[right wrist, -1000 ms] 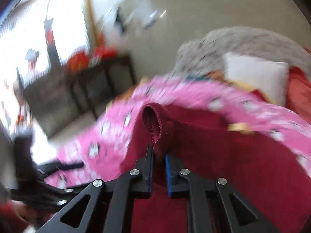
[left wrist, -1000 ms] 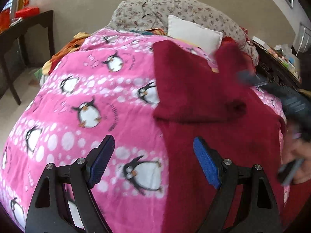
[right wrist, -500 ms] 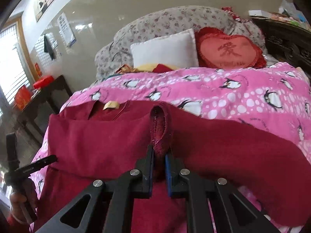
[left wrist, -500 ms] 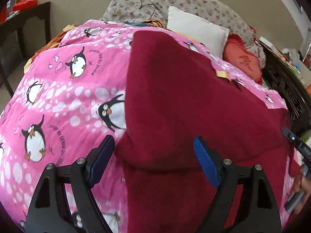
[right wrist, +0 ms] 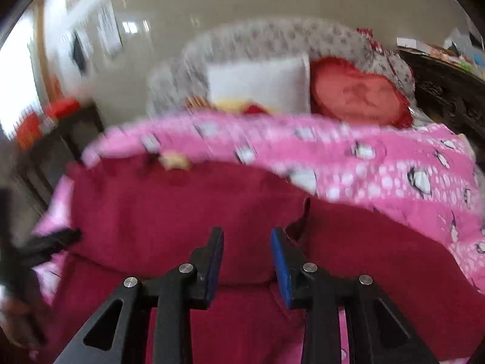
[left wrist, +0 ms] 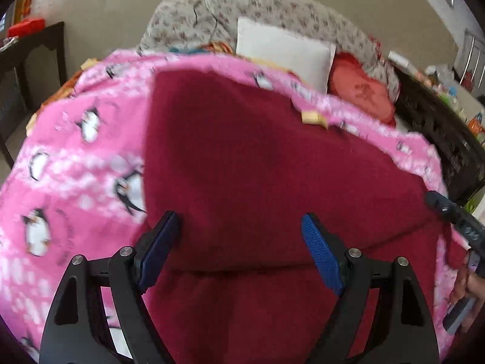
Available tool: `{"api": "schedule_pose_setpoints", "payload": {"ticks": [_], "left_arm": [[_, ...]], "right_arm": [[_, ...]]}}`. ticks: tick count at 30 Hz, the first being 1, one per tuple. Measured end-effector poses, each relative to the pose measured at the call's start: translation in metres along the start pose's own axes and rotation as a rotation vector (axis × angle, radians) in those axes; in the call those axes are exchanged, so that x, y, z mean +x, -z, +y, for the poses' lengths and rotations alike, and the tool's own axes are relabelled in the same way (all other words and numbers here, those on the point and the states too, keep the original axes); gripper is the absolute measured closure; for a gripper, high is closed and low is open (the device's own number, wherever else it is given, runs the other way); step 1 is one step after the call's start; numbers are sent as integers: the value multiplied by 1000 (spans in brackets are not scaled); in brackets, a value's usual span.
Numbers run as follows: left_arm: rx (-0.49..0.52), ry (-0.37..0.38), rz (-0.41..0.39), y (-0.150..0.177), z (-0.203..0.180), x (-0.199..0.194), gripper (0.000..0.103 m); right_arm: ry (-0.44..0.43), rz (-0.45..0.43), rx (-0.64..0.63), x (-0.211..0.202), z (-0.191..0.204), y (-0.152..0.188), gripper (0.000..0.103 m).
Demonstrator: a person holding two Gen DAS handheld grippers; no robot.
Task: Fold small clothes
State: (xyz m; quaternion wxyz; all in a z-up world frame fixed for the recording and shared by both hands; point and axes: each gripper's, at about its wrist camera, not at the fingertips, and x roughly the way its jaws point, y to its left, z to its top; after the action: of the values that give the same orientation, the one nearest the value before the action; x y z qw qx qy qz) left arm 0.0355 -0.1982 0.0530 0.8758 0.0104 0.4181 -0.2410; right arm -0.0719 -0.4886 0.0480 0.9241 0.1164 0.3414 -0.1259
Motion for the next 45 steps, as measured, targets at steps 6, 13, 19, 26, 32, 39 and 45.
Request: {"api": "schedule_pose_setpoints", "payload": {"ticks": [6, 13, 19, 26, 32, 39, 45], "left_arm": [[109, -86, 4, 11, -12, 10, 20], [-49, 73, -10, 11, 0, -23, 20], [-25, 52, 0, 14, -7, -30, 20], [-53, 63, -5, 13, 4, -42, 20], [-75, 40, -84, 0, 27, -73, 20], [-203, 84, -154, -8, 62, -88, 20], [-266, 89, -91, -5, 84, -69, 20]], "right_arm": [[-124, -59, 143, -59, -37, 19, 59], [20, -38, 564, -128, -170, 126, 35], [28, -139, 925, -143, -248, 192, 35], [-31, -180, 879, -124, -265, 153, 96], [-50, -381, 308, -188, -125, 37, 96], [-391, -392, -27, -129, 77, -39, 95], [-600, 130, -161, 22, 192, 11, 68]]}}
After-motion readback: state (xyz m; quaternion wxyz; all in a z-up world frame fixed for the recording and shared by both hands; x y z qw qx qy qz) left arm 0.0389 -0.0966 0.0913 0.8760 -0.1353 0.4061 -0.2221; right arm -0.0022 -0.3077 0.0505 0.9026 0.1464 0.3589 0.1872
